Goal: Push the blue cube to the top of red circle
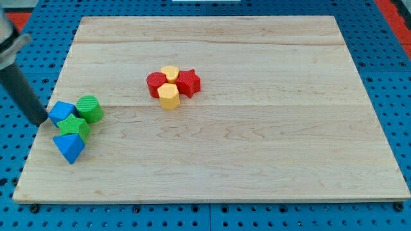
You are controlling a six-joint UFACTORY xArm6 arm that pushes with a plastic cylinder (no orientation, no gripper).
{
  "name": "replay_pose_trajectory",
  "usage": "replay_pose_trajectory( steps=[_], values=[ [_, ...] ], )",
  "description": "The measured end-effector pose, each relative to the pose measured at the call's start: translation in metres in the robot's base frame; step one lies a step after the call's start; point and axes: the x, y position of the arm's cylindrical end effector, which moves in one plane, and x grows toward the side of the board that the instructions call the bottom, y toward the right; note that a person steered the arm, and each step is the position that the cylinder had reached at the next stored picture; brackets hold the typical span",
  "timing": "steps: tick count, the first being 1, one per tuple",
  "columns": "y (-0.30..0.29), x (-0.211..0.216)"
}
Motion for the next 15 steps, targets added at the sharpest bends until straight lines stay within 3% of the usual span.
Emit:
replay_pose_trajectory(
  steps=[1,2,5,10,11,12,13,15],
  values=[
    [0.011,0.034],
    [0.062,0.030],
    [0.076,-0.050],
    [0.022,-0.022],
    [0.040,-0.057],
    [0.123,-0.106],
    [0.130,-0.122],
    [0.087,-0.136]
  ],
)
